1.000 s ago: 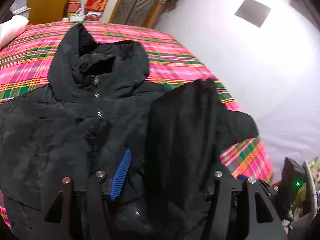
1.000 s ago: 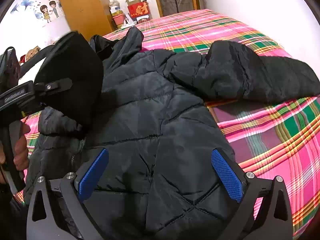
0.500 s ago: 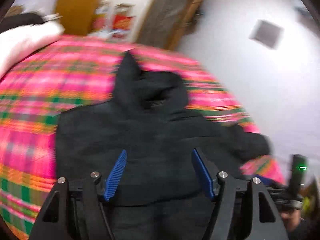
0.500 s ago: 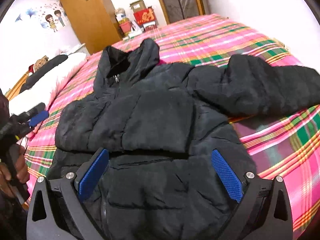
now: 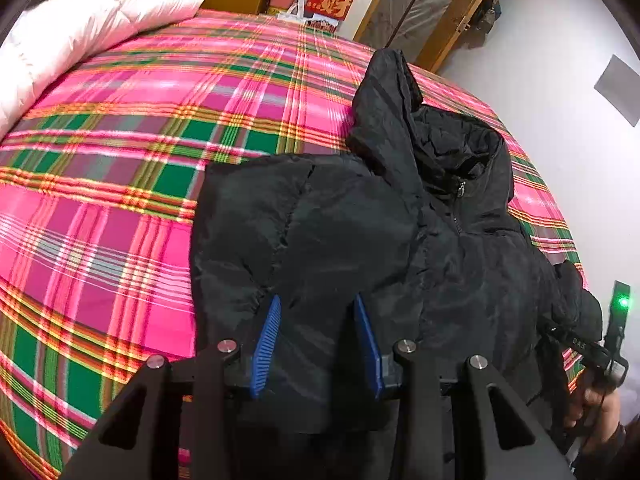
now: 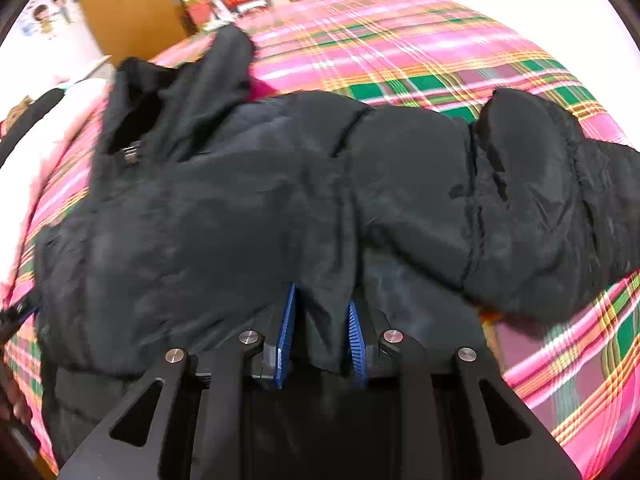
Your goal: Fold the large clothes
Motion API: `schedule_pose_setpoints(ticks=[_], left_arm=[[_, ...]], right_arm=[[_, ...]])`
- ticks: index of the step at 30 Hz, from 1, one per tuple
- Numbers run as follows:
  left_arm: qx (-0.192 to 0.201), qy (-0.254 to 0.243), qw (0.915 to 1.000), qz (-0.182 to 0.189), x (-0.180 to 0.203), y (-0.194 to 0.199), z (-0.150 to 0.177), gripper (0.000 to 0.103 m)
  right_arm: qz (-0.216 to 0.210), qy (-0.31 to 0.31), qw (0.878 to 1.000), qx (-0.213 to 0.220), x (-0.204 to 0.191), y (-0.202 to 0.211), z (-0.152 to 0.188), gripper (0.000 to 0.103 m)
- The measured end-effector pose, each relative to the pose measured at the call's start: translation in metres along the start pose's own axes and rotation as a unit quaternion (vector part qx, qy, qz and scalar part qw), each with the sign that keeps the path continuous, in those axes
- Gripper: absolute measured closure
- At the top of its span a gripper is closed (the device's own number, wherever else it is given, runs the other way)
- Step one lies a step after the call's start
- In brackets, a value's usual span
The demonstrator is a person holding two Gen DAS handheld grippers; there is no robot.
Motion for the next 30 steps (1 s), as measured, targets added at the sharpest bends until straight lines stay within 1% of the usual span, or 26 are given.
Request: schedule_pose_setpoints(ticks=[1,3,4,5,6,7,8,9,11,12,13,14,16,18,20,23,25,26,27,28,30], left_arm=[[-0.003,0.005,1.0000,0.001,-0.002,-0.004,-0.003,0.064],[0.000,0.030,0.9994,0.018,-0.008,0.005,-0.007,0.064],[0.017,0.042,0.9984,0.034,-0.012,0.009,-0.015,0.064],[0.044,0.047,0.9968,0.046,-0.014,0.019,-0.021,0.064],[0.073,0.044,0.9954,0.043,-0.014,0.029,-0.026,0.064],[0.092,0.039,0.9944,0.035,-0.015,0.034,-0.029,0.064],[0.105,0.031,0.9936,0.026,-0.014,0.035,-0.033,0.064],[0.104,0.026,0.9941,0.019,-0.015,0.030,-0.036,0.064],[0.068,0.034,0.9970,0.009,-0.019,0.010,-0.037,0.064],[0.045,0.036,0.9983,0.008,-0.021,-0.002,-0.035,0.064],[0.029,0.032,0.9991,0.004,-0.021,-0.012,-0.033,0.064],[0.013,0.020,0.9996,-0.013,-0.021,-0.023,-0.030,0.064],[0.002,-0.002,0.9995,-0.032,-0.018,-0.034,-0.027,0.063],[0.000,0.000,0.9996,-0.029,-0.018,-0.036,-0.026,0.062],[-0.003,0.003,0.9996,-0.027,-0.019,-0.040,-0.025,0.062],[-0.005,0.008,0.9997,-0.023,-0.021,-0.044,-0.022,0.062],[-0.011,0.019,0.9993,-0.029,-0.023,-0.037,-0.024,0.062],[-0.011,0.025,0.9991,-0.033,-0.022,-0.029,-0.026,0.062],[-0.006,0.028,0.9990,-0.033,-0.021,-0.019,-0.027,0.063],[0.008,0.027,0.9992,-0.028,-0.017,-0.006,-0.026,0.063],[0.036,0.009,0.9990,-0.023,-0.006,0.016,-0.023,0.064]], right_arm=[[-0.002,-0.005,1.000,0.001,0.001,0.004,0.000,0.077],[0.021,0.008,1.000,0.016,-0.004,0.019,0.004,0.077],[0.040,0.021,0.998,0.036,-0.008,0.033,0.006,0.077],[0.051,0.033,0.997,0.056,-0.013,0.044,0.009,0.077],[0.059,0.046,0.994,0.082,-0.019,0.056,0.010,0.077],[0.062,0.060,0.991,0.106,-0.025,0.066,0.010,0.077],[0.058,0.069,0.989,0.115,-0.030,0.069,0.008,0.077],[0.045,0.080,0.989,0.116,-0.035,0.067,0.004,0.077],[0.015,0.096,0.991,0.088,-0.045,0.044,-0.009,0.076],[0.011,0.101,0.992,0.080,-0.048,0.034,-0.012,0.076],[0.009,0.108,0.992,0.063,-0.050,0.017,-0.018,0.076],[0.014,0.110,0.993,0.047,-0.050,0.004,-0.022,0.076],[0.018,0.106,0.994,0.012,-0.044,-0.029,-0.031,0.076],[0.022,0.105,0.994,0.011,-0.038,-0.044,-0.035,0.075],[0.014,0.091,0.996,0.009,-0.032,-0.052,-0.038,0.075],[0.020,0.101,0.995,0.000,-0.031,-0.052,-0.039,0.075],[0.030,0.093,0.995,-0.003,-0.035,-0.037,-0.040,0.075],[0.028,0.093,0.995,0.010,-0.041,-0.022,-0.037,0.075],[0.021,0.096,0.995,0.021,-0.046,-0.013,-0.034,0.074],[0.009,0.099,0.994,0.035,-0.050,0.001,-0.027,0.073],[-0.002,0.108,0.993,0.046,-0.053,0.018,-0.010,0.073]])
Point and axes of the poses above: each gripper's, at about its wrist camera, not at the fingertips, and y roughly against the way its jaws point, x to its right, z to its underside, the point moved 1 cm from there along -y, roughly the way its jaws point, and after that the axes turned 13 degrees about -z, right-handed, at the moved point
